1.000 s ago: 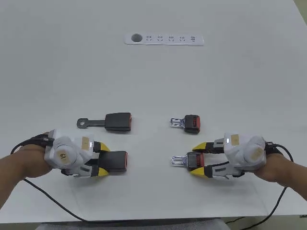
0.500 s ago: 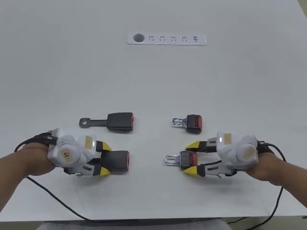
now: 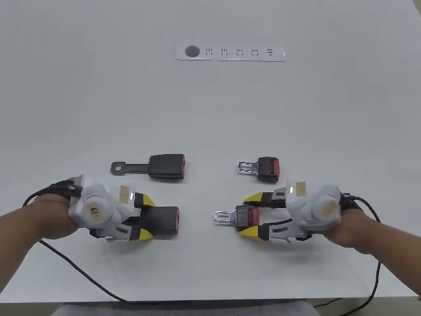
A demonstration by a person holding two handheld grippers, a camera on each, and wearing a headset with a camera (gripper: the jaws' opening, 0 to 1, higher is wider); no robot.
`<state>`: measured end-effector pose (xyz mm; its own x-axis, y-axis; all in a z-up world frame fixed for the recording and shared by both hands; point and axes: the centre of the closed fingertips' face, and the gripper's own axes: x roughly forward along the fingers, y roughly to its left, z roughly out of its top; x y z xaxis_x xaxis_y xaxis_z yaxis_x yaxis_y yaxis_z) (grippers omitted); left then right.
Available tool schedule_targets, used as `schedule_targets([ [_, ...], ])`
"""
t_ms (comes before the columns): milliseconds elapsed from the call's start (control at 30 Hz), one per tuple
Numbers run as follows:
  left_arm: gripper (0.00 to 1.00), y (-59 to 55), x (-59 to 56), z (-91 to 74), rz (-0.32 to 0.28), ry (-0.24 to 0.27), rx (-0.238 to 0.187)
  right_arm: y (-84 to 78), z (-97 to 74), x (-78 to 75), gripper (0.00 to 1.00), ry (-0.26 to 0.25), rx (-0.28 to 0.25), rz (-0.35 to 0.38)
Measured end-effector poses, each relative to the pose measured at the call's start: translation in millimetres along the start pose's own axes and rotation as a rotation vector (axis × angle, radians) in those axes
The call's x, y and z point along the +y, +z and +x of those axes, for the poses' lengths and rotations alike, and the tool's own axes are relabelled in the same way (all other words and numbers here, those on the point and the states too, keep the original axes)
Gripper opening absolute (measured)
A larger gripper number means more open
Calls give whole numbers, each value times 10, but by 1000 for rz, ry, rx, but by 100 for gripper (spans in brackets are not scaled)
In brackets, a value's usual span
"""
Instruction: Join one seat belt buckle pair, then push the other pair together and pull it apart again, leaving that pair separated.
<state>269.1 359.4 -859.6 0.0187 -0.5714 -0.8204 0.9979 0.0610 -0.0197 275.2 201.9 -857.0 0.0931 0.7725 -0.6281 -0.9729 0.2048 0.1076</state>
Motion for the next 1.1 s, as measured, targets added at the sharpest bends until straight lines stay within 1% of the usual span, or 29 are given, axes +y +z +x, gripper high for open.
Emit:
schedule_targets([
  [500,34,-4,7,-1,-2,-1,6,224,277,35,37,22,-32,1],
  [700,34,-9,9,-1,-3,0,7,307,402,76,37,31,-41,-1],
  [1100,34,-11,12,4,-3,-1,13,430,540,164,37,53,-57,0],
])
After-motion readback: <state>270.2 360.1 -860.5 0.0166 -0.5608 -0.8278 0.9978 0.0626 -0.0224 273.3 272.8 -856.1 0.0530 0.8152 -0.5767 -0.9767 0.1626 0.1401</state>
